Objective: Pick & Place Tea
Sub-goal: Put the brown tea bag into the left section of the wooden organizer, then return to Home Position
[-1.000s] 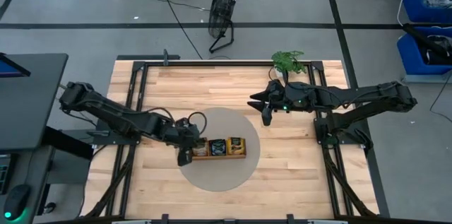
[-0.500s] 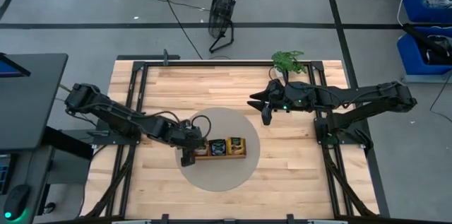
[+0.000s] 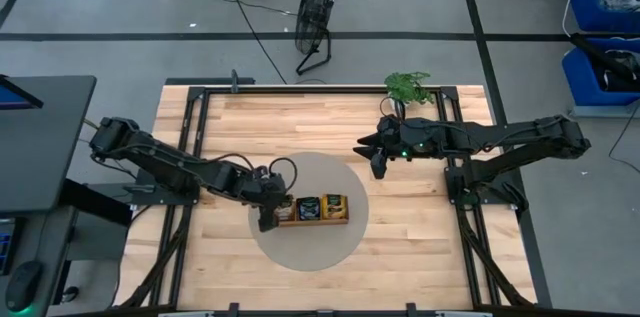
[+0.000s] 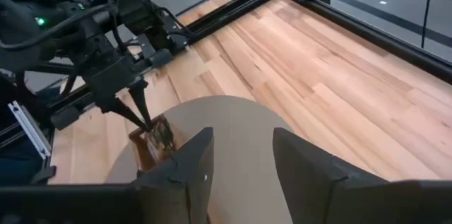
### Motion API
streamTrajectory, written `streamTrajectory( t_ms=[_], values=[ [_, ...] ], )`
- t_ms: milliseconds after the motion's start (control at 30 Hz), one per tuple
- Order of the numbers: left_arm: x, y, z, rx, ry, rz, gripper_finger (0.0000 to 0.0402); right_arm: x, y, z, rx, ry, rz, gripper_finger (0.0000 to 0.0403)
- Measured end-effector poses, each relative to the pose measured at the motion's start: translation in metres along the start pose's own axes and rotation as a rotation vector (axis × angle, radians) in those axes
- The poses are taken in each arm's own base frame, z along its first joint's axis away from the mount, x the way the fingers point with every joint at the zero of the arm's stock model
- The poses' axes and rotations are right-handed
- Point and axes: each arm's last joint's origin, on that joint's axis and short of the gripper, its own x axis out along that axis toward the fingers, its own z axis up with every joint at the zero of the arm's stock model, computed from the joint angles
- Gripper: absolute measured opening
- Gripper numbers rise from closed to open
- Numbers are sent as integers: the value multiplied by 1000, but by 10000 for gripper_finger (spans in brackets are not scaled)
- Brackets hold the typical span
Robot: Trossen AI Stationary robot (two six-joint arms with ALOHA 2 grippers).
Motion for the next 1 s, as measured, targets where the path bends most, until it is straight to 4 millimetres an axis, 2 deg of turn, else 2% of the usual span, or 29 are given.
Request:
streamTrajectory(
  t_ms=[233, 500, 600, 667, 733, 767, 933, 1000],
  values=[
    [-2, -3, -3, 4, 39, -55, 45, 0, 0, 0, -4, 4, -2, 155],
    [-3, -6, 0, -46, 34, -98, 160, 0, 0, -1, -6, 14, 4, 153],
    [-13, -9, 9, -53, -12, -126, 186, 0, 0, -1, -11, 13, 9, 124],
    [-22, -10, 15, -53, -77, -125, 189, 0, 2, -1, -31, 9, 16, 78],
    [-31, -7, 17, -43, -120, -92, 175, -1, 4, -1, -63, 1, 29, 23],
    [-35, -5, 19, -47, -142, -84, 159, -1, 5, 0, -78, -6, 36, 13],
    [-52, 4, 21, -46, -189, -75, 27, -2, 8, 1, -90, -30, 50, 4],
    [-59, 7, 22, -40, -225, -76, 12, -2, 8, 2, -91, -43, 50, 3]
  ],
)
